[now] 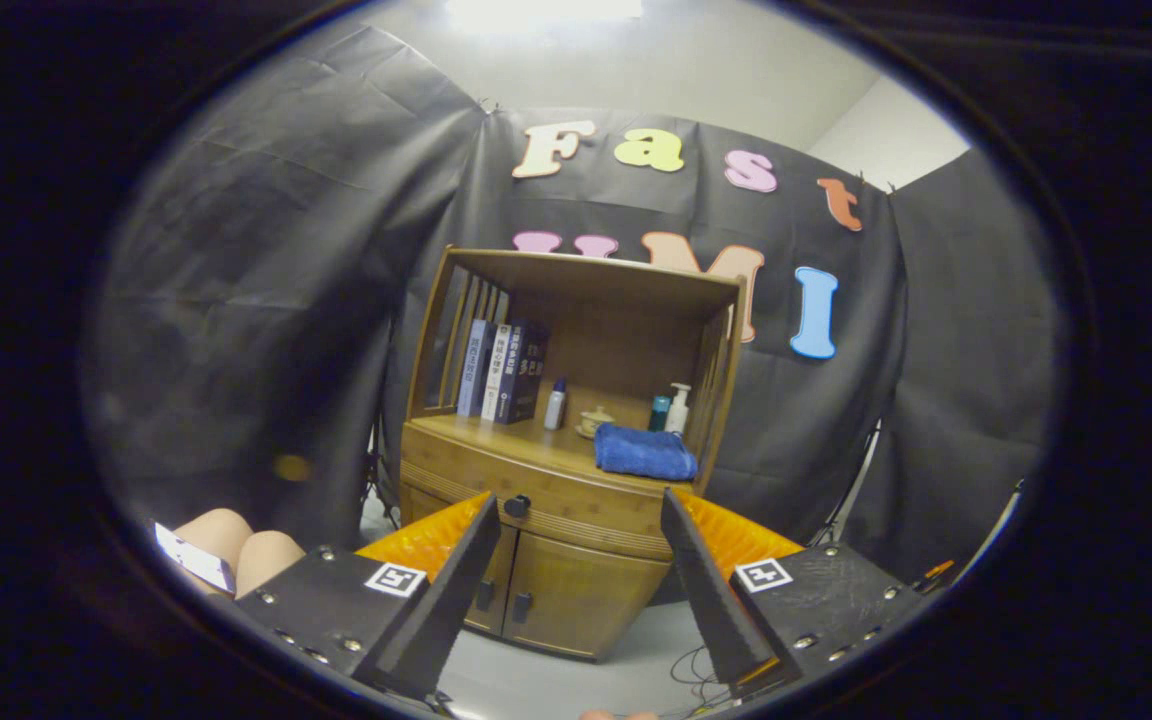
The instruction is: Pull open the drawer, take out the items inside it, and place them on the countertop above the cabinet.
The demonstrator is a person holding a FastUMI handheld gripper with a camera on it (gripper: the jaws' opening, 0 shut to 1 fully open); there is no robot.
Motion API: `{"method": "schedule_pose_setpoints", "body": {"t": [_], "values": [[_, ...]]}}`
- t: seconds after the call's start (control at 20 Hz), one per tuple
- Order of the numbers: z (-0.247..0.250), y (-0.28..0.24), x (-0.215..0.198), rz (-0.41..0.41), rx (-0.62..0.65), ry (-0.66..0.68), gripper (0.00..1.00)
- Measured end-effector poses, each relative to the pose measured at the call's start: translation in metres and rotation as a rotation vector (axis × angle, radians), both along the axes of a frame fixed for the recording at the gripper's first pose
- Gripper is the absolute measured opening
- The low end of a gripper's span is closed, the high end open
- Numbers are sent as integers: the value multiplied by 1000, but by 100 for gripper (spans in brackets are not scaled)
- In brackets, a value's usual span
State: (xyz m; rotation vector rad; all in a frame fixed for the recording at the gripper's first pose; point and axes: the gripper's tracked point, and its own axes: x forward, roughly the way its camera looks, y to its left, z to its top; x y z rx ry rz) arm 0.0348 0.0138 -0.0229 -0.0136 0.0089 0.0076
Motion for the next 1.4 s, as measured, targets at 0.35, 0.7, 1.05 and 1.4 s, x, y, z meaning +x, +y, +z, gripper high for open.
{"method": "schedule_pose_setpoints", "body": {"t": [0.35,0.7,1.05,1.4], "values": [[-37,45,96,17,22,10,97],[-88,85,187,10,50,35,94],[-156,104,265,-42,47,154,85],[-175,101,305,-112,67,169,51]]}}
